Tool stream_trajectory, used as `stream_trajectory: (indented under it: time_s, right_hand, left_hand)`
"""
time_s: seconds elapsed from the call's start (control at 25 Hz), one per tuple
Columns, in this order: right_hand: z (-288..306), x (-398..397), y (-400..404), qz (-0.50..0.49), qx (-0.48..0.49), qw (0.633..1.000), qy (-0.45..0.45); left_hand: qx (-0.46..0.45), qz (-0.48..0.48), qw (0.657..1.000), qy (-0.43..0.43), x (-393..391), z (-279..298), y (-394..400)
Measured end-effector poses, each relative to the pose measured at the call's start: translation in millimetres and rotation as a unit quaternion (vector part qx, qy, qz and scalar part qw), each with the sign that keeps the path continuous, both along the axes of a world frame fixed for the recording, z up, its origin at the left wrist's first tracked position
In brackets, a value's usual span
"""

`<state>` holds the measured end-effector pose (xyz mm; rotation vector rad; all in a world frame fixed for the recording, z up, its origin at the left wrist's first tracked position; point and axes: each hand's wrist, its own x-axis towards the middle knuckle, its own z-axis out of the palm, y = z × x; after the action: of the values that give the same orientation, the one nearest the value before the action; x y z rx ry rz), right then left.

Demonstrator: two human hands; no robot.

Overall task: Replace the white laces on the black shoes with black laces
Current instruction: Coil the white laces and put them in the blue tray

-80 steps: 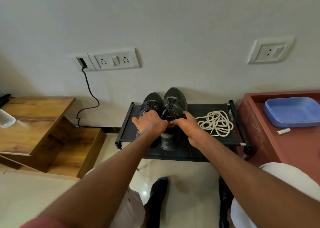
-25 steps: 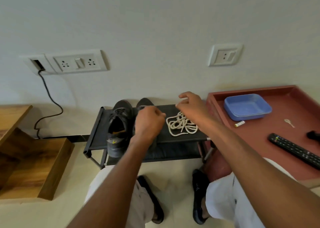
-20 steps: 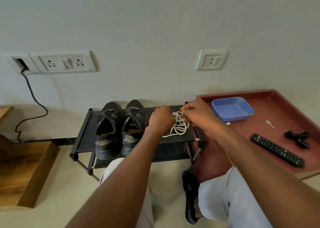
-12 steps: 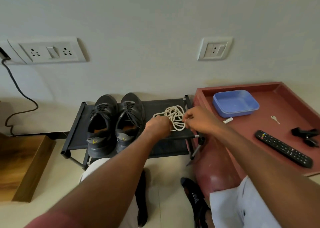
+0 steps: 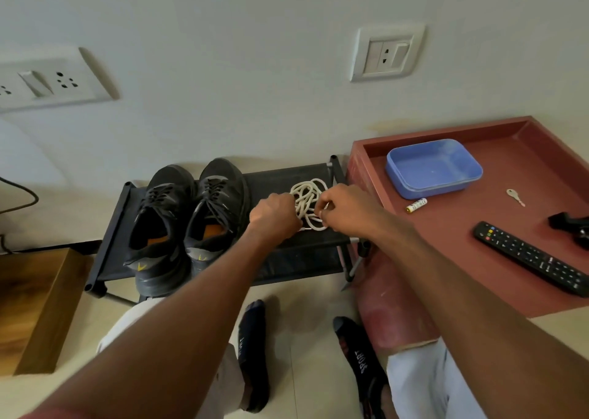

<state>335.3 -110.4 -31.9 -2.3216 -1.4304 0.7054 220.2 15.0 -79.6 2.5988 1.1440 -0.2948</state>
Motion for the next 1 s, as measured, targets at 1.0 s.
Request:
stream_trajectory:
  time_s: [1.0]
  right_hand:
    - [68,-48,25,-0.181,0.158,0.911,0.335]
  left_hand:
    - [-0.585,0.190,0.639,-0.462,-31,109,13]
